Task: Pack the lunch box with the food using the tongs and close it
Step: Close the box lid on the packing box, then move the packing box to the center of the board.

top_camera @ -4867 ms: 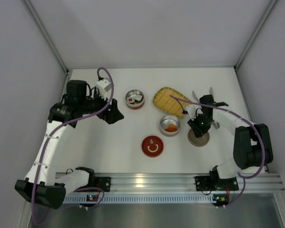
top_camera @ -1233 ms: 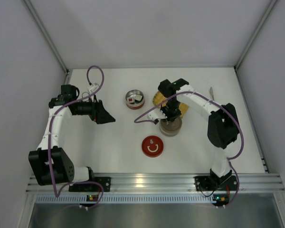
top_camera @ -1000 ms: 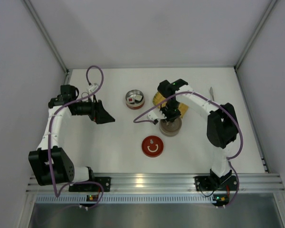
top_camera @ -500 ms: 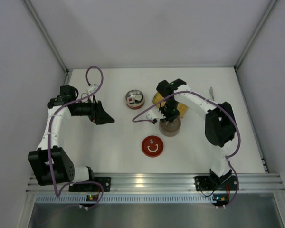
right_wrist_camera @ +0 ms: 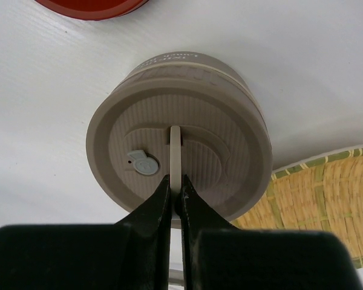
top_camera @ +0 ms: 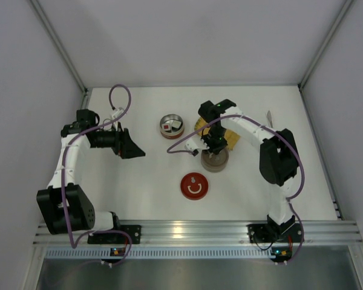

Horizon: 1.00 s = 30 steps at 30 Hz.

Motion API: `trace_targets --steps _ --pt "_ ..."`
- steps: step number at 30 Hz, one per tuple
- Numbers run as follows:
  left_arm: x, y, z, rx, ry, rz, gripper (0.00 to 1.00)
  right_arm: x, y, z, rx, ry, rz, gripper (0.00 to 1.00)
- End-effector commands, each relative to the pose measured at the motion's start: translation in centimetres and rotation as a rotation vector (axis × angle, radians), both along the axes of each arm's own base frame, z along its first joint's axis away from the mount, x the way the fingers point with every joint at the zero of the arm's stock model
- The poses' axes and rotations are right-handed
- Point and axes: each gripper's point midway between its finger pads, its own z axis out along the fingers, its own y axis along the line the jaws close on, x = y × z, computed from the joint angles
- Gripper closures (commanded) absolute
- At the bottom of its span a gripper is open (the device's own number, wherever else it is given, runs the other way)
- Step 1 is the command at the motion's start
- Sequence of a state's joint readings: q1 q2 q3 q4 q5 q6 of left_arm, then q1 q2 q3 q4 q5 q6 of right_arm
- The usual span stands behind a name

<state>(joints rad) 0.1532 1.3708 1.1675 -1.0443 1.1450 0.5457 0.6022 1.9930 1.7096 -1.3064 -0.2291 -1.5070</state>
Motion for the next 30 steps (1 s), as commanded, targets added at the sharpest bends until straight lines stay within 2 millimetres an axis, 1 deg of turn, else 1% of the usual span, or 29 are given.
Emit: trace_targets --steps 1,2,6,9,10,12,13,14,15,17,19,20,21,22,23,24,26,27,28,29,30 --pt "-0.2 -0.1 0.5 -0.036 -0.029 -0.02 0.02 -2.4 -0.4 0.2 -0.043 0.074 0.002 1.0" --pt "-0.3 -0.1 0.5 -0.034 -0.027 -0.022 0.02 -2.9 -0.7 -0.3 -0.055 0.095 -0.006 1.0" --pt "-0.4 0.0 0.5 -0.034 -0.025 -0.021 0.02 -3.9 -1.0 -1.4 -0.073 0.145 -0.061 1.0" --pt "-0.4 0.1 0.6 -0.034 -0.023 -0.014 0.02 -4.8 -1.0 -2.1 -0.08 0.194 -0.141 1.0" --pt "-0.4 0.2 0.6 -0.032 -0.027 -0.011 0.02 -5.0 -0.9 -2.3 -0.084 0.203 -0.197 1.0" --pt "-0.4 0.4 0.7 -0.029 -0.029 -0.004 0.02 -5.7 -1.1 -2.9 -0.098 0.231 -0.239 1.0" --pt "-0.4 0.5 0.7 -0.028 -0.029 0.002 0.02 -6.0 -0.9 -3.0 -0.084 0.246 -0.28 1.0" --pt "-0.2 0.7 0.9 -0.029 -0.027 0.016 0.02 -6.5 -1.3 -3.3 -0.082 0.262 -0.317 1.0" --pt "-0.1 0.9 0.9 -0.029 -0.033 0.024 0.02 -6.8 -1.2 -3.3 -0.081 0.271 -0.39 1.0" --pt "0.1 1.4 1.1 -0.028 -0.032 0.055 0.02 -7.0 -1.3 -4.1 -0.066 0.272 -0.475 1.0" --pt "0.6 1.9 1.4 -0.027 -0.048 0.08 0.02 -7.5 -1.3 -4.2 -0.057 0.303 -0.597 1.0" --pt "0.7 2.2 1.7 -0.027 -0.045 0.106 0.02 -7.5 -1.5 -4.7 -0.038 0.286 -0.65 1.0" --pt "0.8 2.5 1.7 -0.024 -0.05 0.122 0.02 -7.7 -1.8 -4.8 -0.047 0.291 -0.743 1.0" --pt "1.0 2.6 1.8 -0.025 -0.051 0.136 0.02 -8.0 -1.8 -4.9 -0.04 0.306 -0.783 1.0" --pt "1.4 2.9 2.1 -0.024 -0.059 0.159 0.02 -8.9 -2.2 -4.9 -0.038 0.324 -0.82 1.0" --pt "1.4 3.0 2.1 -0.012 -0.07 0.174 0.02 -8.8 -2.2 -4.8 -0.017 0.333 -0.894 1.0" --pt "1.6 3.1 2.4 -0.008 -0.087 0.191 0.02 -9.9 -2.5 -4.5 0.007 0.348 -0.947 1.0" --pt "1.6 3.1 2.6 -0.004 -0.098 0.196 0.02 -9.8 -2.4 -4.4 0.032 0.338 -0.972 1.0" --pt "1.6 3.1 2.6 -0.005 -0.098 0.199 0.02 -10.5 -2.4 -4.3 0.031 0.362 -1.007 1.0" --pt "1.6 3.1 2.8 -0.005 -0.103 0.198 0.02 -10.7 -2.2 -3.6 0.058 0.365 -1.01 1.0" --pt "1.5 3.1 2.9 -0.001 -0.105 0.198 0.02 -11.1 -2.0 -3.2 0.068 0.379 -1.01 1.0"
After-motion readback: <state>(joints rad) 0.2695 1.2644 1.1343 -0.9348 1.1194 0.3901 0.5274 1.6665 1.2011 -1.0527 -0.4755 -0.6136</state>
